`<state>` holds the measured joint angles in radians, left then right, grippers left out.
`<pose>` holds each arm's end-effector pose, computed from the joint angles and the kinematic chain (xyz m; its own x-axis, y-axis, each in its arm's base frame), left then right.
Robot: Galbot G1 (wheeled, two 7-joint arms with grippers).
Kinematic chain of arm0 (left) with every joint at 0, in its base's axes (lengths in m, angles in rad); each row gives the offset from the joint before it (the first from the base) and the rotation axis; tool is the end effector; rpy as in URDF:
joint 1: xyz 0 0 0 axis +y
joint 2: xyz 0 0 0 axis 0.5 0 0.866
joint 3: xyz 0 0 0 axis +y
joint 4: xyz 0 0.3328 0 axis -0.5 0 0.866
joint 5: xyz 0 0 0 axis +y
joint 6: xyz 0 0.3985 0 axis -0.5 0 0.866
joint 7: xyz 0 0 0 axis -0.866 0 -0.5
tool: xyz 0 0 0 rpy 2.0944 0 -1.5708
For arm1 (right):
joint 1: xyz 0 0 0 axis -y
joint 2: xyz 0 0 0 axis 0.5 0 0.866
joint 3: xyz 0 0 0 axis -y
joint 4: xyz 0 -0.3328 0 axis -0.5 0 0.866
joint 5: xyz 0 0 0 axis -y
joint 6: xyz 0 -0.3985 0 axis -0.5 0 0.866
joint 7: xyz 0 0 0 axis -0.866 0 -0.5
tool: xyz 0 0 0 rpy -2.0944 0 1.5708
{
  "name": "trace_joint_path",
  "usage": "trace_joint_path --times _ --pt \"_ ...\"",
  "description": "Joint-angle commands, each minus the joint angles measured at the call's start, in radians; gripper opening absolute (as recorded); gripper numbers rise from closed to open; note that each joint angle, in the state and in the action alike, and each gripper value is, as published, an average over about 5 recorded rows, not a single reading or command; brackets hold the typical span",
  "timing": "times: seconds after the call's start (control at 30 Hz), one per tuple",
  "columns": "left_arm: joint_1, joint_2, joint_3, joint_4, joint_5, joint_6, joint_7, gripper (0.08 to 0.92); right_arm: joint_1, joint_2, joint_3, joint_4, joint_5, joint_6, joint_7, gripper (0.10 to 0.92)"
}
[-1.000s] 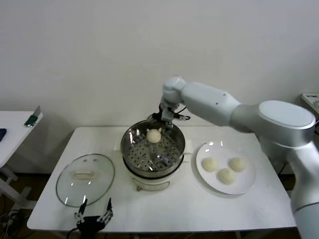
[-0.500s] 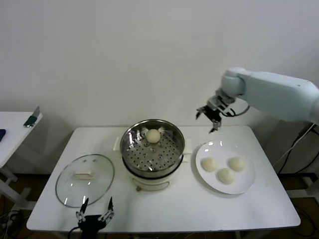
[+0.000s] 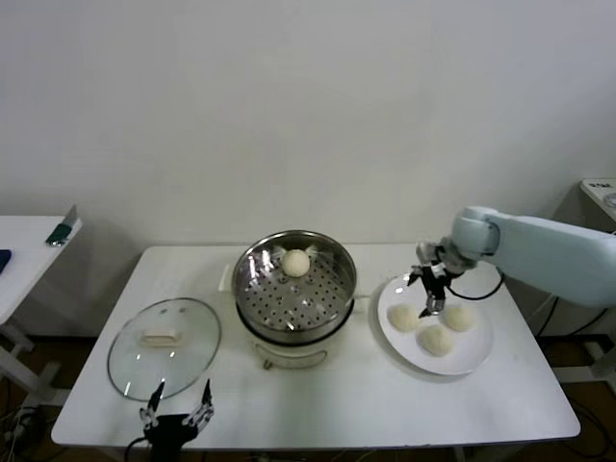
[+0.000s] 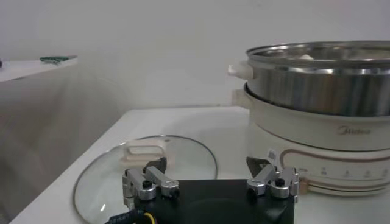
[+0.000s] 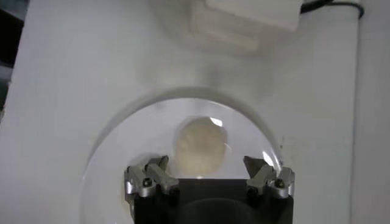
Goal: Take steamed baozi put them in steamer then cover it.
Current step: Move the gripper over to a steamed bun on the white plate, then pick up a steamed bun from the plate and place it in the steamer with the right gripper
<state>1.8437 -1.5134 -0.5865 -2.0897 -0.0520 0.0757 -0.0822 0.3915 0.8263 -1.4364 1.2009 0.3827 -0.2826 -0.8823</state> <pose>0.1459 0.0295 -0.3404 -0.9343 -0.1101 0.3391 -0.0942 0.9935 0.0631 0.5600 -0.0703 -0.2166 -0.1325 -0.1281 0.9829 -0.9891 -0.0472 -0.1395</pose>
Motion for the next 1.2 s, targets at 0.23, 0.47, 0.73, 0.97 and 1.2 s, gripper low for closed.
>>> trace_joint_path --times 0.23,0.47,0.73,0.97,1.2 --pt "0.004 -0.002 0.001 0.007 0.007 -0.007 -0.003 0.823 -0.218 0.069 0.152 -0.112 -0.062 -0.118 0.06 0.817" --pt "0.009 -0.002 0.005 0.003 0.011 -0.01 -0.004 0.823 -0.198 0.072 0.163 -0.121 -0.057 -0.116 0.058 0.703" --pt "0.006 -0.002 0.01 0.001 0.013 -0.01 -0.004 0.823 -0.147 0.047 0.143 -0.077 -0.037 -0.098 0.043 0.669" --pt "0.004 -0.002 0.014 0.0 0.013 -0.011 -0.004 0.823 0.044 0.027 0.042 0.002 0.01 -0.08 0.011 0.654" --pt "-0.002 -0.002 0.024 -0.005 0.013 -0.01 -0.004 0.823 0.358 0.047 -0.129 0.104 0.188 -0.066 -0.02 0.622"
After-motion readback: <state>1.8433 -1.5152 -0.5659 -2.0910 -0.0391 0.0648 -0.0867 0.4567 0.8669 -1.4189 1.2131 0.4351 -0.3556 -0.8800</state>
